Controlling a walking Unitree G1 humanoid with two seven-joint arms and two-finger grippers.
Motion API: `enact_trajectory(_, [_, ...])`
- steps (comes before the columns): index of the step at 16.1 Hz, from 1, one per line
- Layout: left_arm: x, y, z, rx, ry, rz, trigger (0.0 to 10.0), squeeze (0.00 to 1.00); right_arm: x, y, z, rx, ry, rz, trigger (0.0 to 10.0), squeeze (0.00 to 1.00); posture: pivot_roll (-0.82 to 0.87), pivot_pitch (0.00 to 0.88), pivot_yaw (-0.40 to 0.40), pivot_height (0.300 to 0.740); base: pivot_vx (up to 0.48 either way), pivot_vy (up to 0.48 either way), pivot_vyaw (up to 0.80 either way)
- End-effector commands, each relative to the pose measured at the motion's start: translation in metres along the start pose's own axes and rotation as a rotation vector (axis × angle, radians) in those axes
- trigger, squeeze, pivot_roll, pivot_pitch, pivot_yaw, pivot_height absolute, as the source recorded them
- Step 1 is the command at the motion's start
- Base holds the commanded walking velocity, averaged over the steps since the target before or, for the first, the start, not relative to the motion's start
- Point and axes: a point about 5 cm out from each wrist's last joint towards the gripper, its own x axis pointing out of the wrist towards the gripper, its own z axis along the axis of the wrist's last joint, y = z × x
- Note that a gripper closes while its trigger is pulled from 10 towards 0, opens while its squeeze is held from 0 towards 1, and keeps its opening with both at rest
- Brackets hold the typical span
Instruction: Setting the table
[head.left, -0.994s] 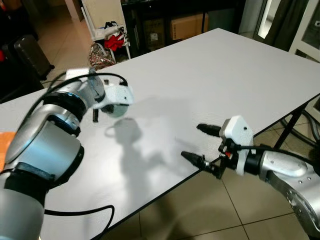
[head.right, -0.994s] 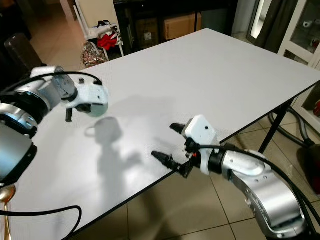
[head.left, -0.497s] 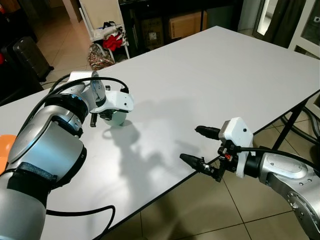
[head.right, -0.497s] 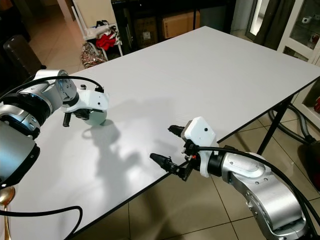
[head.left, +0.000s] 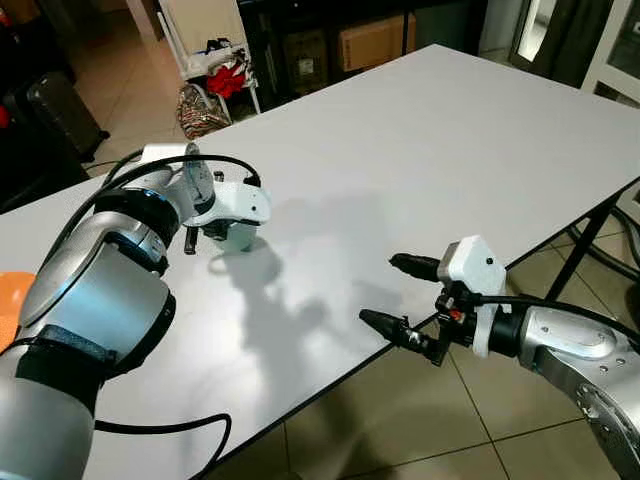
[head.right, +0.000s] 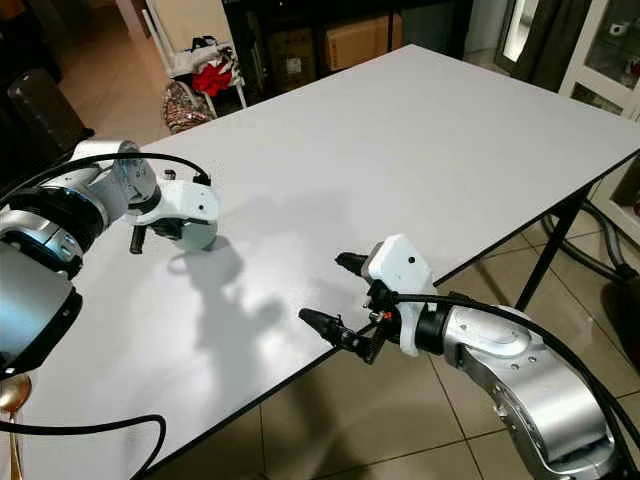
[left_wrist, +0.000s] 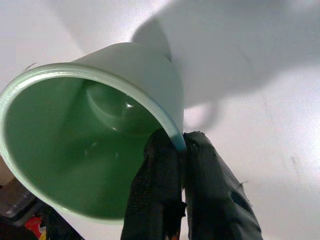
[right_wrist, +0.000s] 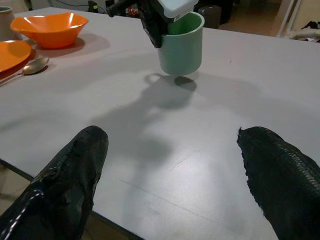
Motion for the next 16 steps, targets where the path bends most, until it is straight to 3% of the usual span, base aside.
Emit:
enact_trajectory(1, [0.004,-0.004,-0.007,-0.032,0.002,-0.020,10.0,0.66,-0.001,0.004,0.003,-0.003,-0.009,0.007,10.0,0.00,-0.13,0.041,0.205,0.740,0.000,0.000,0.00])
enact_trajectory(2, [0.004,-0.005,-0.007,-0.033,0.000,-0.024,10.0,0.87,-0.002,0.004,0.003,-0.002,-0.008,0.007,10.0,0.00,-0.13,0.040,0.206,0.740,0.000,0.000,0.00])
enact_trajectory(3, [0.004,-0.005,-0.007,-0.034,-0.001,-0.028,10.0,0.87,-0.002,0.004,0.003,-0.001,-0.008,0.007,10.0,0.00,-0.13,0.040,0.205,0.740,0.000,0.000,0.00])
enact_trajectory(4, [0.004,-0.005,-0.007,-0.035,-0.003,-0.031,10.0,0.98,-0.001,0.004,0.003,-0.001,-0.008,0.007,10.0,0.00,-0.13,0.040,0.206,0.740,0.000,0.000,0.00])
enact_trajectory(9, [0.002,-0.003,-0.006,-0.048,-0.031,-0.005,10.0,1.00,0.000,0.005,0.004,-0.003,-0.011,0.009,10.0,0.00,-0.13,0.032,0.209,0.740,0.000,0.000,0.00])
enact_trajectory(10, [-0.005,0.002,-0.005,-0.064,-0.087,0.011,10.0,0.95,-0.001,0.006,0.005,-0.003,-0.012,0.009,10.0,0.00,-0.13,0.023,0.207,0.740,0.000,0.000,0.00])
enact_trajectory(11, [-0.011,0.006,-0.004,-0.081,-0.136,0.016,10.0,0.69,-0.002,0.006,0.005,-0.003,-0.014,0.008,10.0,0.00,-0.13,0.020,0.207,0.740,0.000,0.000,0.00])
enact_trajectory(12, [-0.017,0.008,-0.004,-0.102,-0.192,0.014,10.0,0.00,-0.003,0.006,0.006,0.001,-0.017,0.008,10.0,0.00,-0.13,0.015,0.207,0.740,0.000,0.000,0.00])
enact_trajectory(14, [-0.028,0.013,-0.005,-0.129,-0.291,0.024,10.0,0.00,-0.003,0.006,0.007,0.003,-0.021,0.010,10.0,0.00,-0.13,0.008,0.207,0.740,0.000,0.000,0.00])
enact_trajectory(16, [-0.048,0.020,-0.006,-0.183,-0.514,0.041,10.0,0.00,-0.003,0.006,0.010,0.008,-0.040,0.001,10.0,0.00,-0.13,0.000,0.208,0.740,0.000,0.000,0.00])
